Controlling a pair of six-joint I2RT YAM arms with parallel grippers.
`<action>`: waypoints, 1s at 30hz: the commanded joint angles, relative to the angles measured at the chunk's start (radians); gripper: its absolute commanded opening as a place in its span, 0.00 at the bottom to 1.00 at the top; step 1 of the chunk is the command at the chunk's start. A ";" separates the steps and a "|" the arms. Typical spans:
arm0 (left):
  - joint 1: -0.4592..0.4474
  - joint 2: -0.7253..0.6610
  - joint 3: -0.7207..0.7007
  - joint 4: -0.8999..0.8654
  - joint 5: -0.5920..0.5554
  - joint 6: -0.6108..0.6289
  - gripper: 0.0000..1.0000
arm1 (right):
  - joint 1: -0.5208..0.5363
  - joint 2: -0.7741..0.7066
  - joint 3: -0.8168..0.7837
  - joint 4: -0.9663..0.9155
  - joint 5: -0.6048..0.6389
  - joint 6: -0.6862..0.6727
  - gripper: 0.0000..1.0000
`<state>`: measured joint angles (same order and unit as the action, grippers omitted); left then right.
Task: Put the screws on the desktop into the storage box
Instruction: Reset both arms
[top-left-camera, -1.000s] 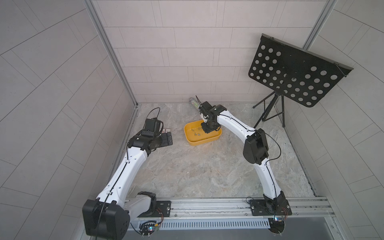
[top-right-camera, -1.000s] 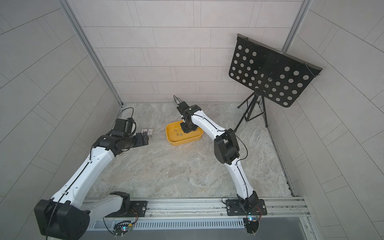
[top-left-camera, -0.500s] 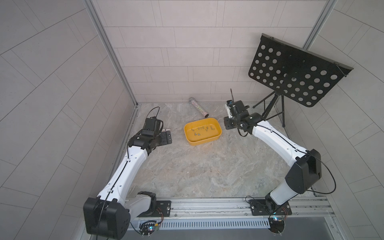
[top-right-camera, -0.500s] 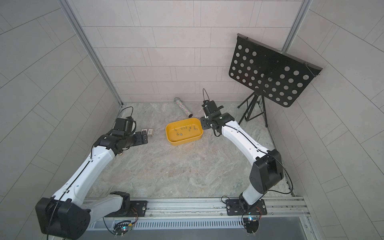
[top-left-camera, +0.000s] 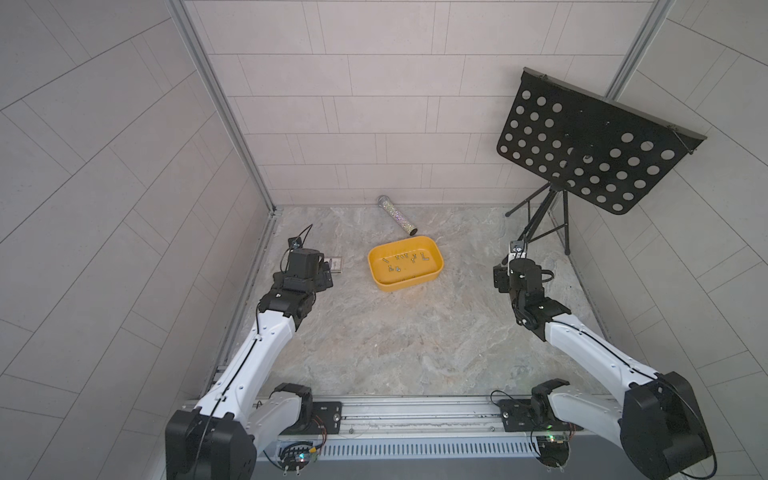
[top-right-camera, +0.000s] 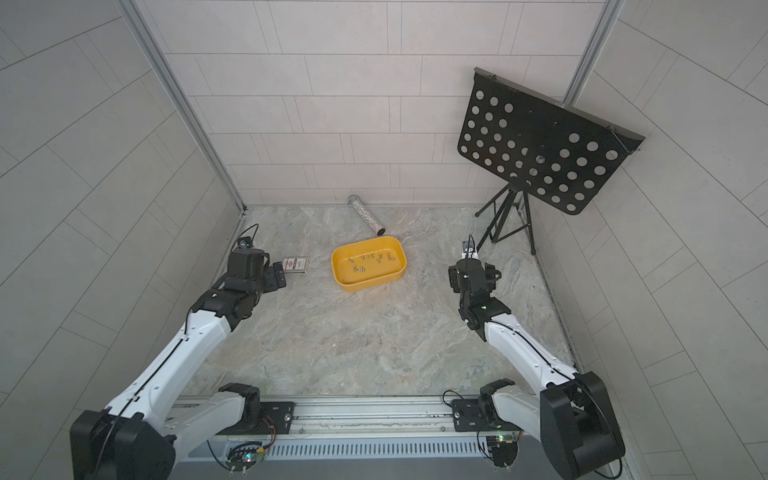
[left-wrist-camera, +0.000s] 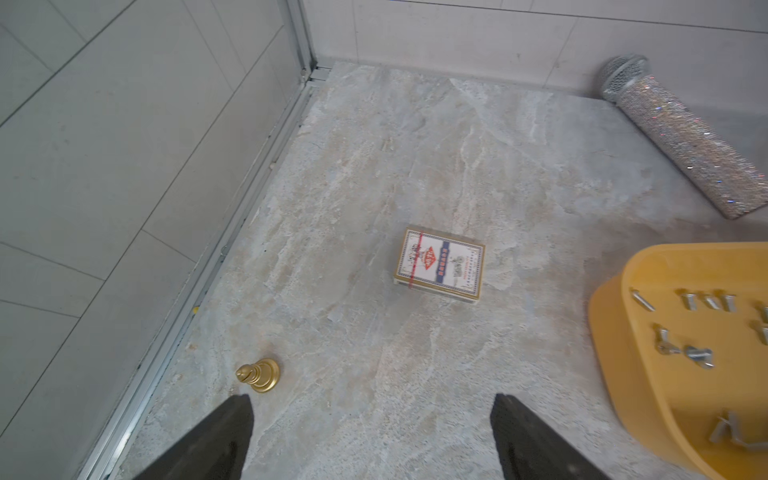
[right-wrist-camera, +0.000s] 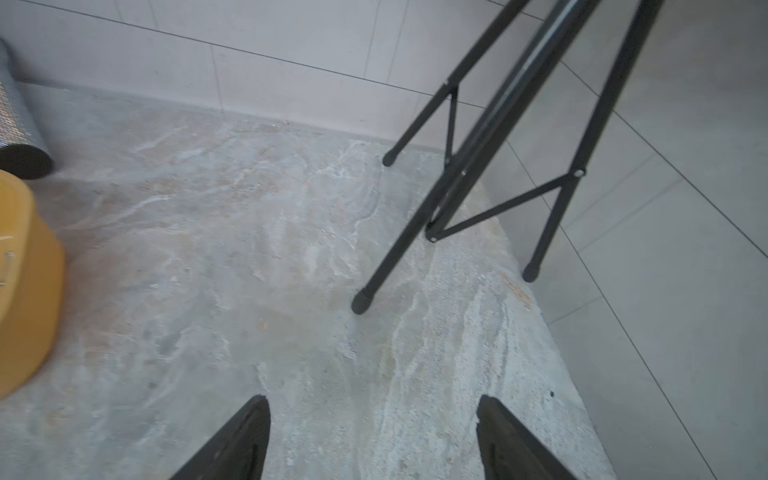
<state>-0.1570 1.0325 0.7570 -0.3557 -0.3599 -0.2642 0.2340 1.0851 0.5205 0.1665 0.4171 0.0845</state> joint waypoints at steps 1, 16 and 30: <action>0.008 -0.044 -0.103 0.185 -0.151 0.025 0.97 | -0.027 -0.048 -0.094 0.246 0.099 -0.013 0.85; 0.009 0.015 -0.410 0.706 -0.241 -0.012 0.97 | -0.123 0.292 -0.231 0.759 0.024 -0.008 0.89; 0.053 0.374 -0.264 0.876 -0.087 0.170 0.95 | -0.208 0.476 -0.143 0.750 -0.214 0.000 0.86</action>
<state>-0.1219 1.3552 0.4107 0.5102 -0.5129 -0.1574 0.0494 1.5814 0.3531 0.9619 0.2829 0.0666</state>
